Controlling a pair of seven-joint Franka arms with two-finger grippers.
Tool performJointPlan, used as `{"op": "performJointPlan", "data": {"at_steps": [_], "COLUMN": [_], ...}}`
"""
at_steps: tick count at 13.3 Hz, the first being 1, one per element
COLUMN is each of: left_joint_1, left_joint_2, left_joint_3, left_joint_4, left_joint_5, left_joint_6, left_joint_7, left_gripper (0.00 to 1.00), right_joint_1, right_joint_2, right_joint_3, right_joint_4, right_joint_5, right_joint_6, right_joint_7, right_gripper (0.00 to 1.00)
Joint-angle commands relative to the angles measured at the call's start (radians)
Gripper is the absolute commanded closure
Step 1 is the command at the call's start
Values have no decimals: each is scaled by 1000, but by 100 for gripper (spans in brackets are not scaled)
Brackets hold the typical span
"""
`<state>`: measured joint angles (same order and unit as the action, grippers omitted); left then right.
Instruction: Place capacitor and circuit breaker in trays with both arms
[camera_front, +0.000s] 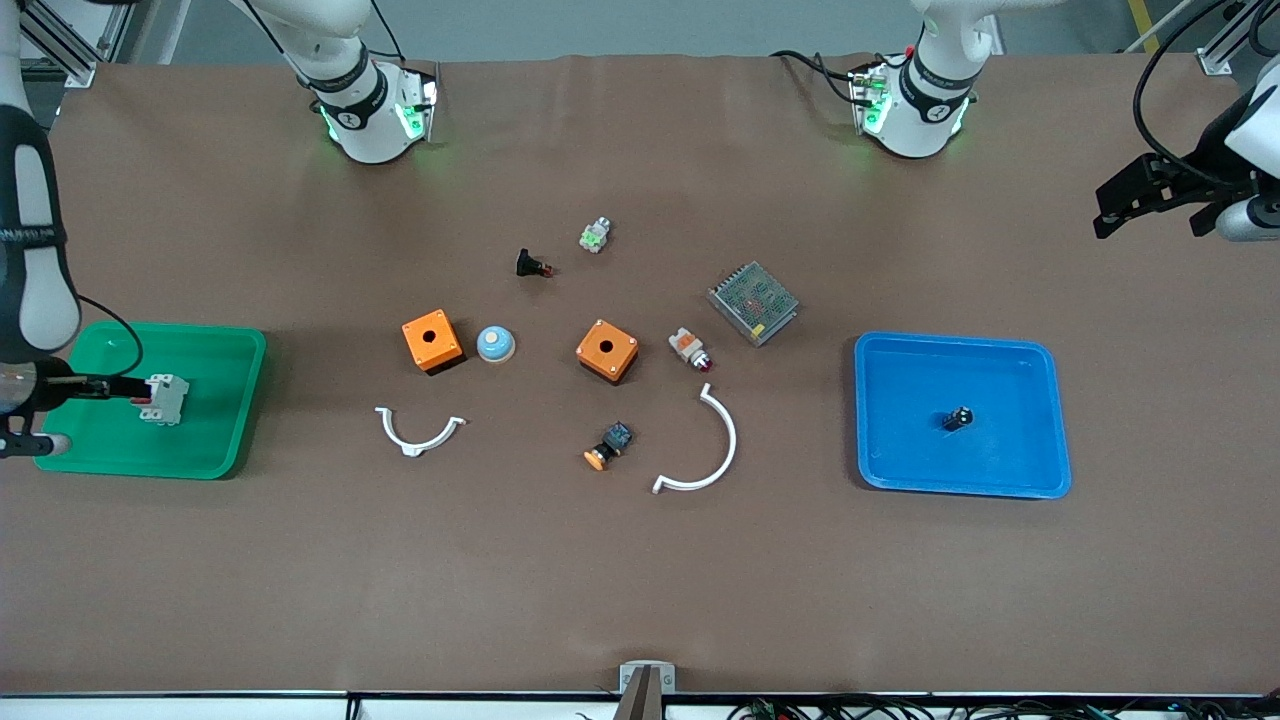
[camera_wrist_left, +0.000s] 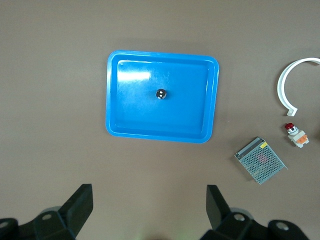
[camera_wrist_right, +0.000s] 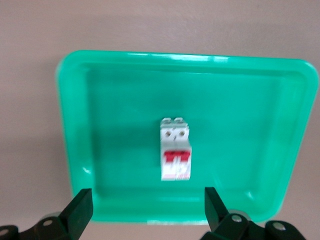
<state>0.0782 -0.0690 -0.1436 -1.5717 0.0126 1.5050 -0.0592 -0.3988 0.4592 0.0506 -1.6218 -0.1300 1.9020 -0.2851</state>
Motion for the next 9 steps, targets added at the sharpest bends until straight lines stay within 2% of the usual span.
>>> {"op": "performJointPlan", "data": {"at_steps": [1,3,6,9], "left_joint_1": [8,-4,-86,-142], "left_joint_2": [-15,-15,-17,-26], "left_joint_3": [-7,-2,36,59], "left_joint_4": [-7,-10,-17,-36], "left_joint_5": [-6,-11,-2,1], "left_joint_6": [3,4,6,6], "left_joint_7": [5,4,-4,-5], "left_gripper": [0,0,0,0], "right_joint_1": [34,66,118,222], "right_joint_2": [-155,-253,-406,-523], "right_joint_3": [2,2,3,2], "right_joint_4": [-35,-41,-110,-133], "right_joint_5": [76,81,98,104], "right_joint_6": [-96,-188,-227,-334], "right_joint_7": [6,59,112,292], "right_gripper": [3,3,3,3]}}
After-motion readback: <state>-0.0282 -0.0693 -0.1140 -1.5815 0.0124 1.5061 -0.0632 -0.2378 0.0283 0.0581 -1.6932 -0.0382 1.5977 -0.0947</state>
